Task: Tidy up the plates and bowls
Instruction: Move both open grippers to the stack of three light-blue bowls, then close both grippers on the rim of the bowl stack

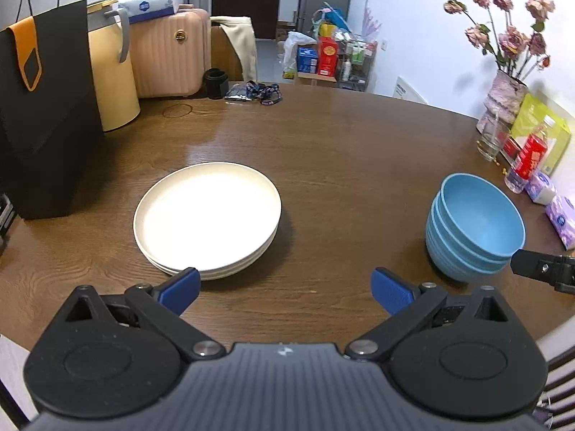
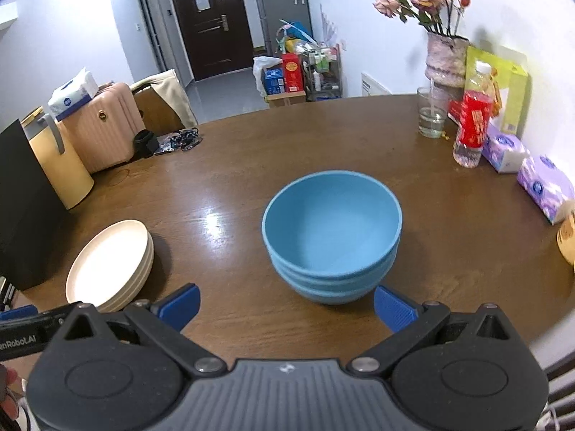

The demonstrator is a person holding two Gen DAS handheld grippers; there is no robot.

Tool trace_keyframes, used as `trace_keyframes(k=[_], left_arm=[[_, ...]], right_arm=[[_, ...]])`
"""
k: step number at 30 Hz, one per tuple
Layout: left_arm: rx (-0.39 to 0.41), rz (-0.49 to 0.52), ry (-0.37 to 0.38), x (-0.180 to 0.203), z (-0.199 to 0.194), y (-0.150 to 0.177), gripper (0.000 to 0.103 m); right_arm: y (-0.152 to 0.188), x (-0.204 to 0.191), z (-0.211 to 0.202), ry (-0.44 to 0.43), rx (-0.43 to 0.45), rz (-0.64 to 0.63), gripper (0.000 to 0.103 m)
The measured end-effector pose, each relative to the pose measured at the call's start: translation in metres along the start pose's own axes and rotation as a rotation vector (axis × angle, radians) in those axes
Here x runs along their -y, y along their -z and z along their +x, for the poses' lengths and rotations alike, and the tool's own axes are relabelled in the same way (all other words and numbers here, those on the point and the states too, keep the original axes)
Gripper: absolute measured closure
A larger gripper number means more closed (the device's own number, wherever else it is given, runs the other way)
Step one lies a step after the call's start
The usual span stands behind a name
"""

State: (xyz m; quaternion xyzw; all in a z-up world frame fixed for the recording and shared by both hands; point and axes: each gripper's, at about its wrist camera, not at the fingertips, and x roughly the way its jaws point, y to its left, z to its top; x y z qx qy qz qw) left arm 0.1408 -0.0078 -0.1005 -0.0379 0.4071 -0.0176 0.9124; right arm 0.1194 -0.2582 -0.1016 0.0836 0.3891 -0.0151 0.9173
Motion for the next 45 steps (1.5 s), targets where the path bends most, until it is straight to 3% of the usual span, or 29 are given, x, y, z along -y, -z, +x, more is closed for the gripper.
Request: trace_keyframes(k=[10,22,34,45], left_arm=[[-0.001,0.030,0.061,-0.001,0.005,-0.001,0.000],[-0.006,0.090,0.130,0.044,0.030,-0.025,0.000],[-0.058,0.131,0.206,0.111,0.079,-0.062,0.000],[-0.185,0.169,0.178,0.165,0.141,-0.072,0.000]], right_arm=[[0.010,0.004,-0.009,0.085,-0.007,0.033,0.000],[-0.016,0.037,0.002,0.141,-0.003,0.072,0.000],[-0.053,0.083,0.047,0.153,-0.074,0.097,0.000],[-0.068,0.117,0.105,0.119,-0.196,0.131,0.002]])
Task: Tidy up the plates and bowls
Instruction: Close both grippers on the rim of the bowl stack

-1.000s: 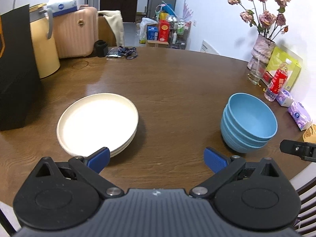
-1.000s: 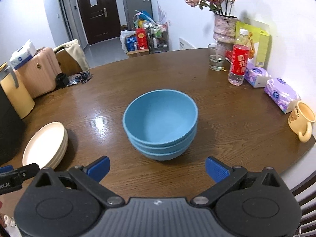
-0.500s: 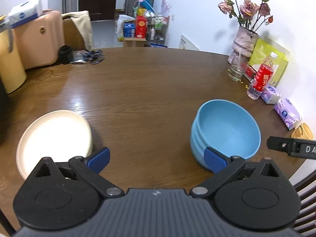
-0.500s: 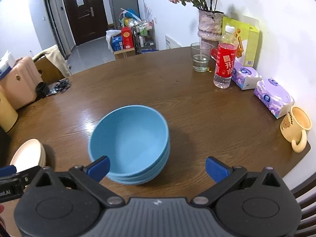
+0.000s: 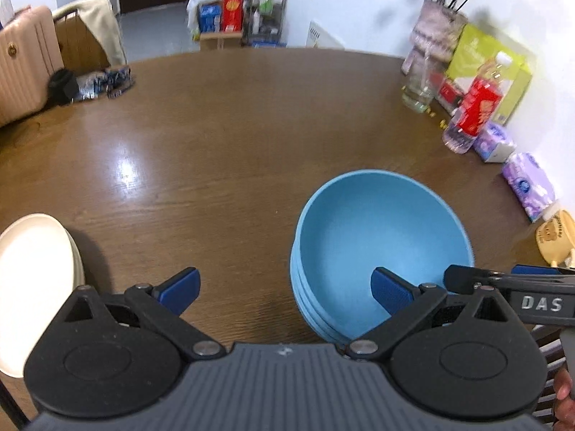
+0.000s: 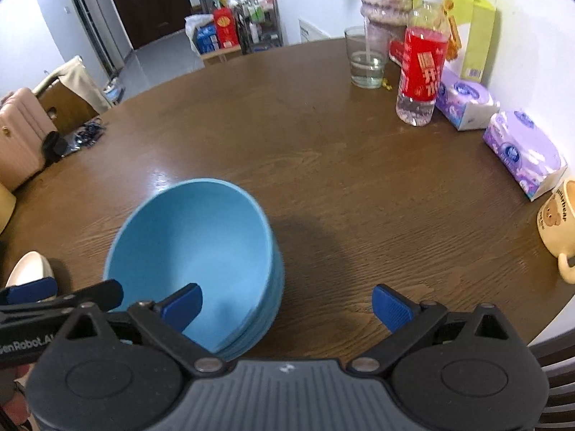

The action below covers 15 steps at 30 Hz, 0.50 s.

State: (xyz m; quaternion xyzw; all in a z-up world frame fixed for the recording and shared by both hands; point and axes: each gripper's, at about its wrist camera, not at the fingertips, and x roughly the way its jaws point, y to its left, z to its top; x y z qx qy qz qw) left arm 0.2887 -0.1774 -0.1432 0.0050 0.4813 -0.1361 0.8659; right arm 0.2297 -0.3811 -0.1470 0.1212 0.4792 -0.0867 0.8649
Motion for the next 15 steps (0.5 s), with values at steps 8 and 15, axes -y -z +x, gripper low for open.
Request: trace_keyframes(k=[8,15], left_arm=[[-0.101,-0.064,-0.040,-0.001,0.043,-0.009,0.000],[-0.173,-0.098,-0.079,-0.001,0.075,-0.013,0.001]], right_arm=[[-0.013,0.010,0.035,-0.051,-0.074,-0.006,0.002],[-0.023,0.016,0.067,-0.102,-0.143,-0.020,0.012]])
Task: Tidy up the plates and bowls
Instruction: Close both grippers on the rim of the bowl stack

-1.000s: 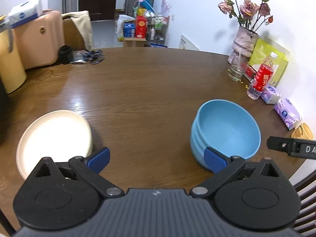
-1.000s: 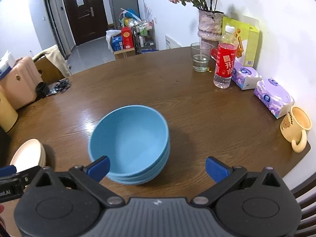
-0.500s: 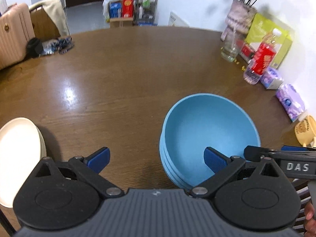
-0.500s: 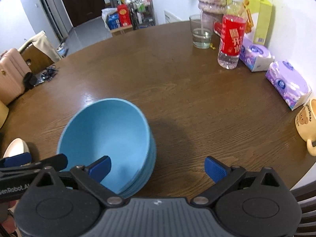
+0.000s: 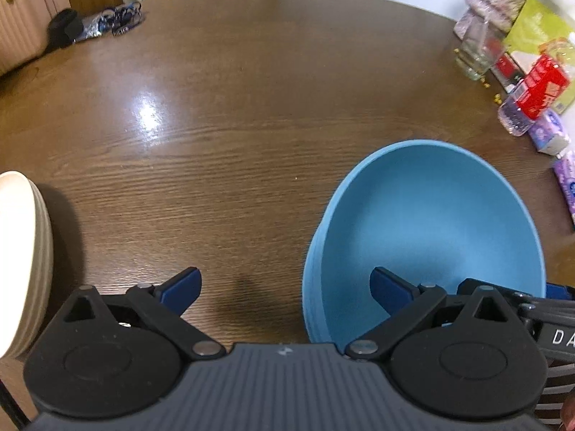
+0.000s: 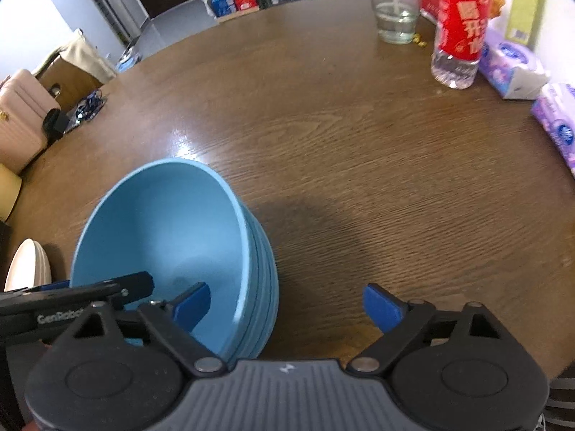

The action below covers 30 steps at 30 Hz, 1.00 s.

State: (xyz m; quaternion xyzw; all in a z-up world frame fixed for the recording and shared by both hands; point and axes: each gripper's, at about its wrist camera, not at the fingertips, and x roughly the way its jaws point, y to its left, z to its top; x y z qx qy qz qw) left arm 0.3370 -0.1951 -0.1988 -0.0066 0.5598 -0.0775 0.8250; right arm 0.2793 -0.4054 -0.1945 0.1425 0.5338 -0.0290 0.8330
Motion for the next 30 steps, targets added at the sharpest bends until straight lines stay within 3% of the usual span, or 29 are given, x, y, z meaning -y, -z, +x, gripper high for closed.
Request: trace_keyframes(k=[3,6,8,13,16,18,21,30], left_arm=[[-0.025,-0.006,-0.018,0.004,0.011,-0.003,0.001],[-0.025,-0.025,0.004,0.005,0.015,-0.006,0.001],[-0.021,-0.028,0.013,0.007,0.016,-0.007,0.001],[-0.034,-0.104,0.083,-0.001,0.022,-0.007,0.003],[-0.037,-0.151,0.151,-0.008,0.024,-0.004,0.013],[-0.030,-0.152,0.197,-0.009,0.022,-0.002,0.025],[-0.020,-0.164,0.272,-0.012,0.018,0.002,0.050],[0.008,-0.093,0.243,-0.002,0.014,0.001,0.051]], right_arm=[[-0.005,0.005,0.011,-0.021,-0.020,0.003,0.013],[-0.009,0.009,0.020,-0.043,-0.038,0.009,0.027],[-0.011,0.011,0.026,-0.067,-0.051,0.016,0.028],[-0.014,0.017,0.033,-0.148,-0.058,0.027,0.037],[-0.014,0.021,0.038,-0.220,-0.072,0.055,0.047],[-0.013,0.023,0.042,-0.278,-0.082,0.073,0.056],[-0.011,0.023,0.044,-0.300,-0.071,0.077,0.058],[-0.007,0.021,0.045,-0.295,-0.037,0.096,0.058]])
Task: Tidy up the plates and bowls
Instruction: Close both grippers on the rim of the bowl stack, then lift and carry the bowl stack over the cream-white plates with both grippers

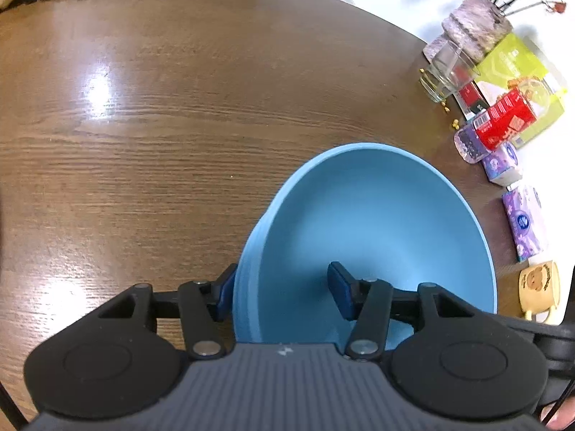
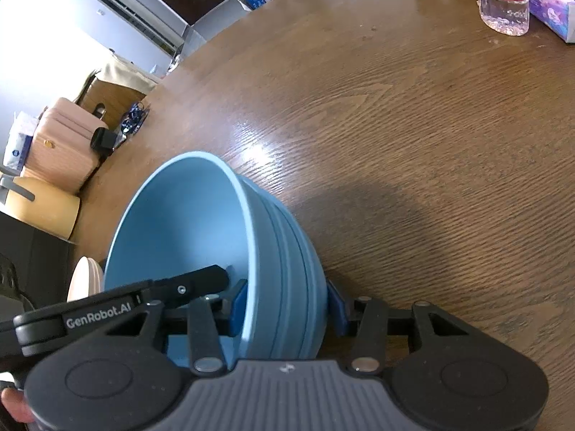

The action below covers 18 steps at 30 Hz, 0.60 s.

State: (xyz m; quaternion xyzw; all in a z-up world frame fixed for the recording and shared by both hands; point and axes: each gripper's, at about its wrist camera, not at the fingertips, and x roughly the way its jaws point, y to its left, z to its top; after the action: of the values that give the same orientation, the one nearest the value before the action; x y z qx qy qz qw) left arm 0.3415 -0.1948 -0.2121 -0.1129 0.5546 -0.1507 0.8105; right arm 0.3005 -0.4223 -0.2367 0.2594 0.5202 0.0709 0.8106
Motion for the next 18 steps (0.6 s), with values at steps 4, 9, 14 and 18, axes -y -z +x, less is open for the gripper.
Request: trace_keyframes(k=[4,9,14,18], left_arm=[[-0.006,0.034,-0.002,-0.001,-0.003,0.001,0.055],[-0.009,0.041,-0.002,-0.007,-0.007,0.002,0.055],[0.010,0.037,0.005,-0.016,-0.017,0.002,0.055],[0.031,0.033,0.006,-0.024,-0.030,0.001,0.055]], right_arm=[[0.006,0.002,-0.004,0.005,0.013,0.028,0.059],[0.010,-0.004,-0.003,0.010,0.019,0.043,0.059],[0.014,-0.016,-0.005,0.010,0.038,0.027,0.059],[0.016,-0.029,-0.007,0.001,0.052,0.012,0.059]])
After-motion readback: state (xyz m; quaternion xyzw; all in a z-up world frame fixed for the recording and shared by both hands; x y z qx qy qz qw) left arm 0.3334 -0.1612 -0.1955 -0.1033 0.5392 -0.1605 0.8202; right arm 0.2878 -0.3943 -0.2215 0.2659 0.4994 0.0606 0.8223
